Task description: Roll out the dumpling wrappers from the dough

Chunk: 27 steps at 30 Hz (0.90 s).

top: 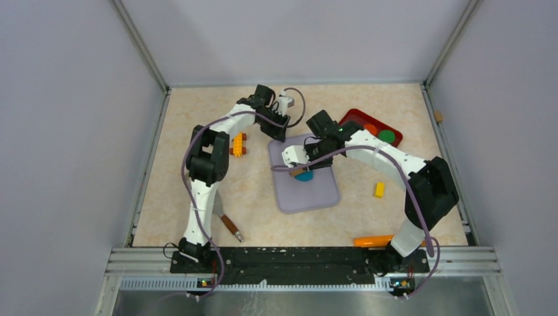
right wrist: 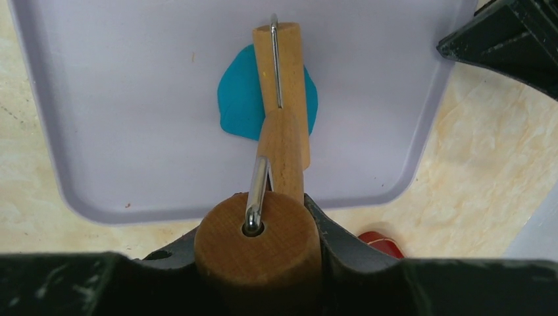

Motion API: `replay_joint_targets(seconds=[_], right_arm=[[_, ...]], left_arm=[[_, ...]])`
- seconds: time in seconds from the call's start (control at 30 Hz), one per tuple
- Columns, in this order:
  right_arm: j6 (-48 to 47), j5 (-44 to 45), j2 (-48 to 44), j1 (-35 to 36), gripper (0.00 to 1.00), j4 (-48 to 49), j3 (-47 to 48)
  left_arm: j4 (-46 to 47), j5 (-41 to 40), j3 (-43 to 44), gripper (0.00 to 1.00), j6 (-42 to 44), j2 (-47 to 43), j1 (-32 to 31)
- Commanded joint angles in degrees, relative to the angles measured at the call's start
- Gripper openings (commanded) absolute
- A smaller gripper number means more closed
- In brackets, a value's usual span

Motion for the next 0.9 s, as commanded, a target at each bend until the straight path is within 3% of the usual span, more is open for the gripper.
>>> replay_joint_targets(seconds=[0.0,0.47,0.87], right_arm=[[4.14,5.61,12.76,-0.30,0.00,2.44,-5.45],[11.24,13.30,14.23,2.65,0.00,7.85,-3.00],[14.19,14.27,6.17,3.56,0.00,5.00,10.73]], left_arm=[[-3.19,-0.24,-1.85,0.52,-1.15,-1.29,0.30],[-3.41,1.55,-2.48,0.47,-1.92,-1.58,0.29],[-2.19,1.69,-3.22,0.50,-4.41,-3.53,1.48]])
